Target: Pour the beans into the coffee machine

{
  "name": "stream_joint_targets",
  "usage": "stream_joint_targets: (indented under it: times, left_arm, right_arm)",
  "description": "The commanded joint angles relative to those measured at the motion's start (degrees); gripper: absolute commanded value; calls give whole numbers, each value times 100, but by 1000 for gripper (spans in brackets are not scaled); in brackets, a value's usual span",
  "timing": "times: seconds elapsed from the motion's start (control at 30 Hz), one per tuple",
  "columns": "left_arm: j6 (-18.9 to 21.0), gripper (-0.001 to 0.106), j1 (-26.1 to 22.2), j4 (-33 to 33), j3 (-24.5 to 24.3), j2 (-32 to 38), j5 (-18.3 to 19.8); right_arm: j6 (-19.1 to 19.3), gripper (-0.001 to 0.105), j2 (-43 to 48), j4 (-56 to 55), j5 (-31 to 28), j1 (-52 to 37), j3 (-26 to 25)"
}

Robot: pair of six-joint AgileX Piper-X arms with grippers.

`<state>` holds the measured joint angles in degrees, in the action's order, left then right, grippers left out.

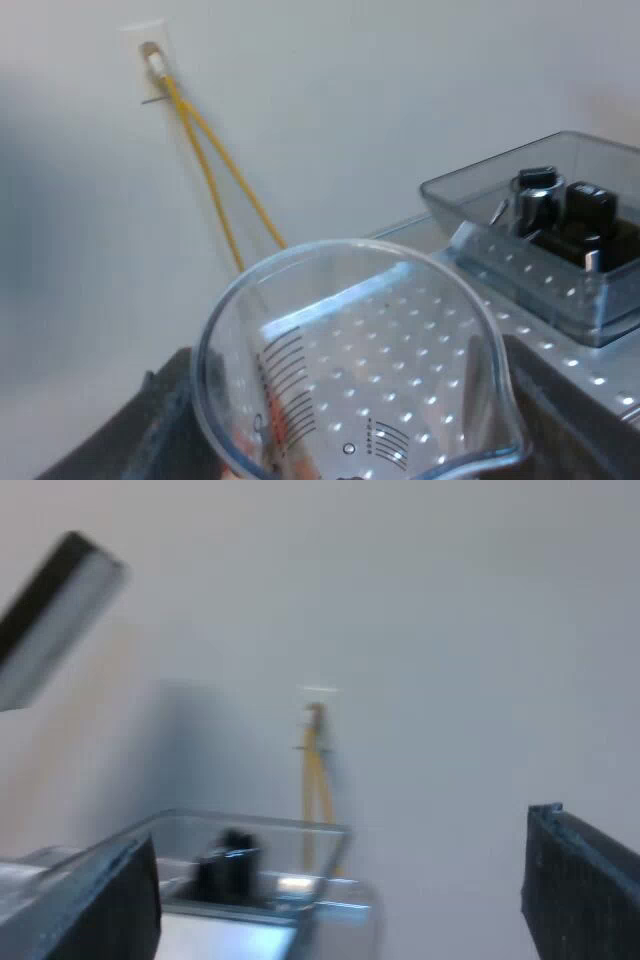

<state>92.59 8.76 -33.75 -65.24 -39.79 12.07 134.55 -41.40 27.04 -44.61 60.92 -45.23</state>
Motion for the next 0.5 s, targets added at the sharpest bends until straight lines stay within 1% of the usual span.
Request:
stream_joint_targets:
  times: [0.03, 0.07, 0.1, 0.23, 0.27, 0.3, 0.37, 0.4, 0.43, 0.5]
  left_arm:
    - [-167, 0, 473, 60, -509, -418, -114]
    - [-167, 0, 595, 60, -712, -593, -125]
    - [-167, 0, 662, 60, -807, -714, -142]
    - [-167, 0, 904, 21, -1391, -1253, -310]
    - [-167, 0, 967, -36, -1589, -1436, -354]
    - [-167, 0, 998, -90, -1661, -1532, -354]
    - [-167, 0, 1111, -302, -2031, -1914, -355]
    - [-167, 0, 1131, -360, -2143, -1982, -355]
    - [-167, 0, 1198, -485, -2404, -2218, -372]
    - [-167, 0, 1209, -502, -2479, -2254, -378]
  right_arm:
    - [-171, 75, 34, 102, -28, -347, -58]
    - [-289, 75, 34, 102, -25, -371, -58]
    - [-332, 75, 34, 102, -26, -373, -58]
    - [-415, 75, 12, 84, 31, -371, -58]
    - [-414, 75, 5, 84, 79, -371, -58]
    - [-429, 75, 7, 84, 108, -371, -58]
    - [-495, 75, 7, 71, 302, -371, -58]
    - [-495, 75, 7, 71, 340, -371, -58]
    - [-494, 75, 7, 71, 384, -371, -58]
    - [-494, 75, 7, 71, 384, -371, -58]
